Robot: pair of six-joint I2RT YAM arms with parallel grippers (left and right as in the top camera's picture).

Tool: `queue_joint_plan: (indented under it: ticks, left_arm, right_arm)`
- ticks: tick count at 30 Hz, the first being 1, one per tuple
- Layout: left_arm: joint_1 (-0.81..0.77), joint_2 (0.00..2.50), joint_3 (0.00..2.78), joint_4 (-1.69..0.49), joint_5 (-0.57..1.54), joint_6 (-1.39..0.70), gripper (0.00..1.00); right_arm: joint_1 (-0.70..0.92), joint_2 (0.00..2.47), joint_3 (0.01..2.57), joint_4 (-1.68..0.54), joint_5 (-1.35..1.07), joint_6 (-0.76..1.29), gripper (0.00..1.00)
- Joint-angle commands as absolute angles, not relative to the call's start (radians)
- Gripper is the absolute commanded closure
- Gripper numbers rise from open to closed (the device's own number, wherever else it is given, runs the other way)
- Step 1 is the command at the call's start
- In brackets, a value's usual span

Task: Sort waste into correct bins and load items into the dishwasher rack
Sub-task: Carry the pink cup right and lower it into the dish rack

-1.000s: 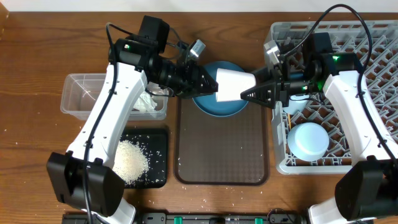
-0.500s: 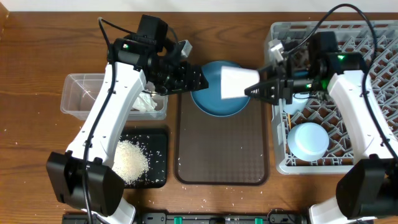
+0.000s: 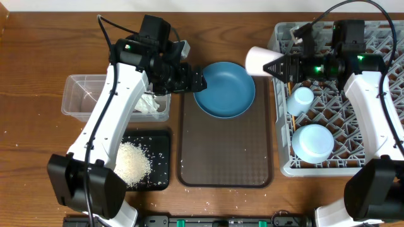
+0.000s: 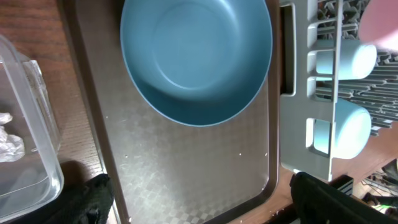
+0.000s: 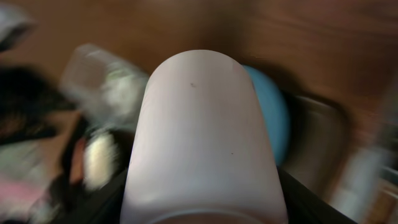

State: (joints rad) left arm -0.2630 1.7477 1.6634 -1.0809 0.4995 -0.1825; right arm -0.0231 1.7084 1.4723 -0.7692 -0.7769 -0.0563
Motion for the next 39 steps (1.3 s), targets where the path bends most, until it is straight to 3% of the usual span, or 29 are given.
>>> queue_joint_plan:
  ticks: [1,14,30,32,36,39]
  left_arm:
    - [-0.261,1.75,1.671,-1.084,0.477,-0.176,0.07]
    - [-0.261,1.75,1.671,-1.084,0.477,-0.176,0.05]
    - [-0.261,1.75,1.671,-1.084,0.477,-0.176,0.05]
    - [-0.261,1.75,1.671,-1.084,0.477,-0.176,0.05]
    - [-0.261,1.75,1.671,-1.084,0.477,-0.176,0.04]
    - [-0.261,1.75,1.671,-1.084,0.477,-0.176,0.04]
  right_arm:
    - [-0.027,1.706,1.48,-0.749,-0.51,0.105,0.64]
    - [0.012,1.707,1.477,-0.733,0.003,0.134,0.64]
    - [0.014,1.847,1.477,-0.725,0.022,0.133,0.63]
    - [0.015,1.851,1.477,-0.725,0.021,0.133,0.6]
    - [0.014,1.849,1.477,-0.725,0.021,0.132,0.37]
    - [0.014,1.842,1.478,-0.725,-0.004,0.109,0.38]
